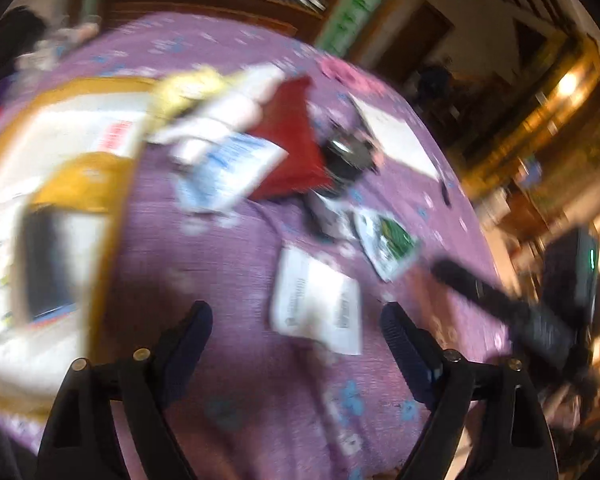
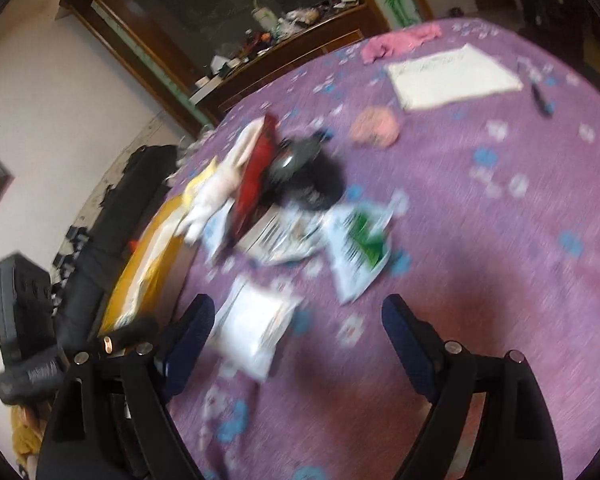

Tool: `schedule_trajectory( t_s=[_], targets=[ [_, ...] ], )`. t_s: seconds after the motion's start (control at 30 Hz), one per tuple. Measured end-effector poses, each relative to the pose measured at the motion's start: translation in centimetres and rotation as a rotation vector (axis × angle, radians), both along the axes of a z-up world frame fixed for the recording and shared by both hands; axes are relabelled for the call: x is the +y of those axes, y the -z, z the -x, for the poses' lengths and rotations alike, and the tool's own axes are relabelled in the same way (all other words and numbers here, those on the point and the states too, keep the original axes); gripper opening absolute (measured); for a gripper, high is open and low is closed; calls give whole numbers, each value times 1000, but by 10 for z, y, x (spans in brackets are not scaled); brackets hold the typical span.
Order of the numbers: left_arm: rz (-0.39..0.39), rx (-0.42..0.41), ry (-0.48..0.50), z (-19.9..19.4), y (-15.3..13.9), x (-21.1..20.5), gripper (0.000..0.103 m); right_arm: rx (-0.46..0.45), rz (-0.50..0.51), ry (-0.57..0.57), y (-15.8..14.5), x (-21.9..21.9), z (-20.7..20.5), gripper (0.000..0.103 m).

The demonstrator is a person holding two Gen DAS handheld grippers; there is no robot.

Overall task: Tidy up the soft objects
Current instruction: 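Grasp a white packet with the left tool while the right grasps the green snack bag, then carry the white packet and green snack bag into the tray and release both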

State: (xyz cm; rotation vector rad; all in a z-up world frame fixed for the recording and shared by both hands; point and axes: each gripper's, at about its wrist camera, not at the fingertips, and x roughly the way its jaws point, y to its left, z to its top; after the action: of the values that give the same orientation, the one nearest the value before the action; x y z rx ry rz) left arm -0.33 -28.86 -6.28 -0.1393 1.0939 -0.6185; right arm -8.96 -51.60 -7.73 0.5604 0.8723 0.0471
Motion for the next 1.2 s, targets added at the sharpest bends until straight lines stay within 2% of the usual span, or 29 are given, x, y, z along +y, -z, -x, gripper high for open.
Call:
schedule_trajectory(
  t_s=[0.07, 0.13, 0.2, 0.23, 0.27, 0.3, 0.33, 0.37, 0.4, 0.43, 0.47, 0.5, 0.6, 0.7, 0.87, 1.0, 1.1, 1.2],
  targets=[
    [-60, 1, 32, -2, 8, -20, 89, 15, 9, 46, 2, -13, -15, 85],
    [-142, -58, 73, -2, 15, -42, 89, 63, 20, 54, 10, -18, -35, 85],
    [-226, -51, 113, -8, 29, -61, 89, 68, 34, 43, 19, -15, -47, 85],
    [-246, -26, 118, -12, 36, -65, 89, 80, 50, 46, 24, -13, -50, 82],
    [-242, -53, 107, -11, 34, -66, 89, 90, 70, 49, 30, -10, -54, 76],
    [-228, -61, 86, -10, 33, -63, 87, 100, 83, 47, 36, -8, -56, 72],
    [-211, -49, 80, -10, 32, -61, 73, 82, 111, 55, 35, -5, -54, 68],
    [-202, -57, 71, -8, 31, -59, 66, 81, 140, 50, 35, -1, -53, 55],
    [-204, -68, 65, -7, 30, -58, 45, 82, 171, 52, 34, 2, -52, 48],
    [-203, -75, 63, -5, 29, -56, 39, 85, 184, 60, 33, 3, -52, 34],
    [-190, -88, 61, -3, 28, -53, 35, 87, 183, 65, 34, 3, -52, 28],
    [-182, -106, 58, 0, 26, -51, 23, 84, 177, 66, 34, 2, -51, 28],
    [-110, -89, 48, 3, 18, -36, 12, 73, 189, 70, 31, 3, -50, 27],
    [-28, -50, 28, 4, 9, -17, 6, 22, 181, 81, 26, 3, -42, 27],
    [107, 52, 54, 6, 0, 11, 5, -58, 169, 94, 16, 3, -34, 26],
    [129, 32, 23, 15, -10, 32, 5, -119, 128, 79, 4, 8, -25, 26],
    [161, 33, 4, 18, -19, 46, 5, -147, 68, -3, -3, 27, -21, 26],
    [175, -7, -44, 22, -29, 64, 5, -192, 57, -86, -16, 57, -18, 26]
  ],
)
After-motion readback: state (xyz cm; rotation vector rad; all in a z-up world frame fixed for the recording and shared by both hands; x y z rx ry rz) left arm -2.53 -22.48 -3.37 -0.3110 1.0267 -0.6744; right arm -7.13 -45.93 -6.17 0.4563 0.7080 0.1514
